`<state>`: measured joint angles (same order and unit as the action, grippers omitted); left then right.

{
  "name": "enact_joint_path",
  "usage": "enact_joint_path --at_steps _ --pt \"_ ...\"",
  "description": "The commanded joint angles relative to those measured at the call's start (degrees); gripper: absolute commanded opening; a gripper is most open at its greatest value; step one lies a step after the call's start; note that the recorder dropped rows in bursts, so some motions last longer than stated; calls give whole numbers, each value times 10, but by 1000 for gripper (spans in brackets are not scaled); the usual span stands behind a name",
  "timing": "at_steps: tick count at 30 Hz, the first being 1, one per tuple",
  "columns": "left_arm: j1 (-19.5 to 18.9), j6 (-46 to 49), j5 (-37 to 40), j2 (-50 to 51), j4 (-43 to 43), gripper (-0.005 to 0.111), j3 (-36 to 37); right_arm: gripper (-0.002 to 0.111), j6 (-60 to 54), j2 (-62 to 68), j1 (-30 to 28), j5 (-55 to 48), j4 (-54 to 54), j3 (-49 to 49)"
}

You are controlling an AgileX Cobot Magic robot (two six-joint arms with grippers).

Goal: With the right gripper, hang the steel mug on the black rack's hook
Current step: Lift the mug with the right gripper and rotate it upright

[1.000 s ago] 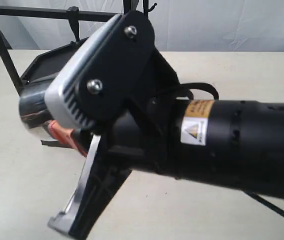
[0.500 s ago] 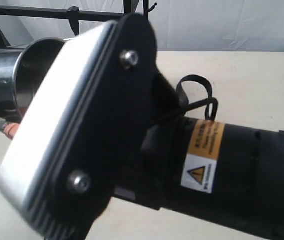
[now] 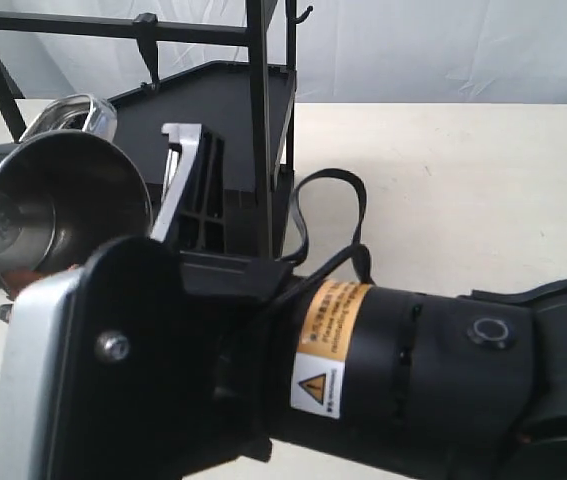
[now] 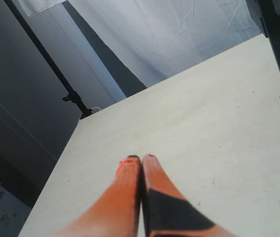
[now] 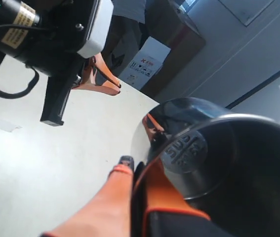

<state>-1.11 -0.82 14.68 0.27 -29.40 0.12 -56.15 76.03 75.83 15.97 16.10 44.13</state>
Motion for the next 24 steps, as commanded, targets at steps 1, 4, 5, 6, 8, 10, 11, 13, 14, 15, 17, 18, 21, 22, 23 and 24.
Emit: enact_joint_path --at_steps 1,4,5,6,8,10,11,13,14,15,17,18,21,22,23,24 --pt "1 -1 -7 -3 0 2 -1 -1 -33 -3 2 5 17 0" --pt "1 -1 -7 -3 0 2 -1 -1 -33 -3 2 6 86 0" --pt "1 -1 -7 -3 0 2 -1 -1 -33 -3 2 12 88 0" --pt "1 -1 -7 -3 0 2 -1 -1 -33 -3 2 17 87 0" --pt "1 -1 -7 -3 0 2 -1 -1 -33 -3 2 30 60 0" --pt "1 -1 -7 -3 0 2 -1 -1 -34 -1 2 43 18 0" --pt "1 -1 -7 -3 0 2 -1 -1 -34 3 1 57 3 -3" --pt "1 -1 -7 -3 0 2 -1 -1 -19 7 -7 87 -25 -15" --pt "1 -1 -7 -3 0 2 -1 -1 9 10 -15 104 -50 -24" --pt "1 -1 -7 -3 0 2 -1 -1 35 12 -23 120 -75 -34" --pt "1 -1 -7 -3 0 2 -1 -1 110 15 -43 169 -154 -56" --pt "1 -1 -7 -3 0 2 -1 -1 142 15 -55 190 -187 -63" --pt "1 -1 -7 -3 0 2 -1 -1 222 16 -91 215 -288 -74" --pt "1 -1 -7 -3 0 2 -1 -1 248 18 -104 218 -318 -75" --pt "1 -1 -7 -3 0 2 -1 -1 274 21 -118 225 -352 -76" --pt "1 -1 -7 -3 0 2 -1 -1 294 24 -132 240 -387 -78"
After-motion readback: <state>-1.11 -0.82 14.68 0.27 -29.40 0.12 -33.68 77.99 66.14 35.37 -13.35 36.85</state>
